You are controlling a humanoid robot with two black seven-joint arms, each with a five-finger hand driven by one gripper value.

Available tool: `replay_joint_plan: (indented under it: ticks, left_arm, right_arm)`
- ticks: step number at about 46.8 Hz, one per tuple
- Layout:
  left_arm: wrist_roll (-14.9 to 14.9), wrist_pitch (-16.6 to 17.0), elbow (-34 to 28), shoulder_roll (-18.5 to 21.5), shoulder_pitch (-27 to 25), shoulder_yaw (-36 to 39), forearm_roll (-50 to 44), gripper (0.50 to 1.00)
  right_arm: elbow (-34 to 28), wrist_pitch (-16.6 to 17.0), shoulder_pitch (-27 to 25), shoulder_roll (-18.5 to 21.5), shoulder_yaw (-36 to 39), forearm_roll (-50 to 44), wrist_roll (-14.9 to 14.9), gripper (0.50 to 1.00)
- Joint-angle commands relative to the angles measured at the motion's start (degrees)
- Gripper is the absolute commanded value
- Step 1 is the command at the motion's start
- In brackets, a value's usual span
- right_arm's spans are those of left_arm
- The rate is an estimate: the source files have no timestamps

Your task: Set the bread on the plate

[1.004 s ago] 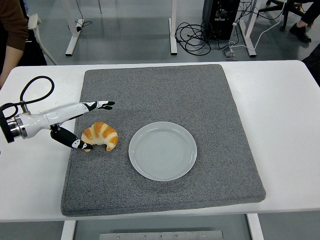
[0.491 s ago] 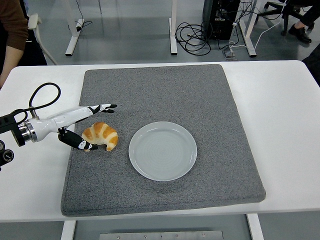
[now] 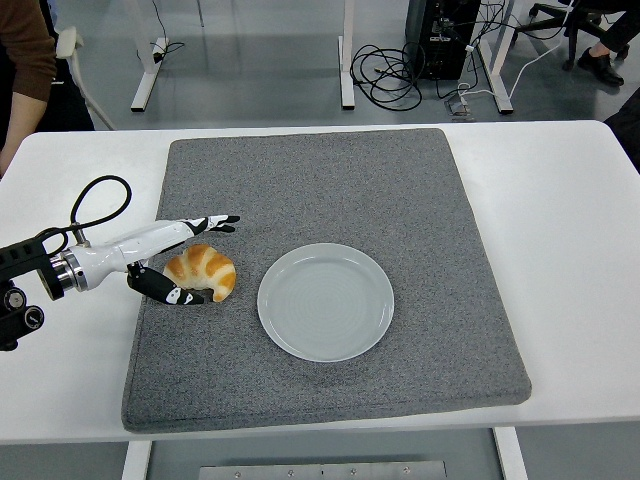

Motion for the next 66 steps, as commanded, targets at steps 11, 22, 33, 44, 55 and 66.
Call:
replay_joint_plan:
  ticks: [11,22,33,44,55,66]
  left_arm:
    - [0.0,0.0,3.1,-1.6,0.0,0.0,-0.1,0.936]
    - [0.0,-0.1,3.2,-1.5,0.1,0.2,-0.2,0.790]
    - [0.0,-0.1,3.2,-1.4,0.1,0.3,0.0,0.583]
    - [0.0,0.0,3.2,-1.2,-0.2,0.2,0.1,0.500]
    - [0.0,-0.1,3.3,-0.9,-0.1,0.3,-0.4,0.500]
    - [0.0,-0.1,3.3,-0.6,-0.2,0.3,-0.5,0.500]
  right_arm:
    - [-0.1,0.0,0.3,0.0,0.0,0.0,0.0,1.000]
    - [-0.2,0.0,0.3,0.0,0.0,0.0,0.0,1.000]
    - [-0.2,0.0,0.4,0.0,0.0,0.0,0.0,1.000]
    - [-0.1,0.0,0.3,0.0,0.0,0.0,0.0,1.000]
    - [0.1,0.0,0.4,0.0,0.1,0.0,0.0,1.000]
    - [0.1,0.0,0.4,0.0,0.1,0.0,0.0,1.000]
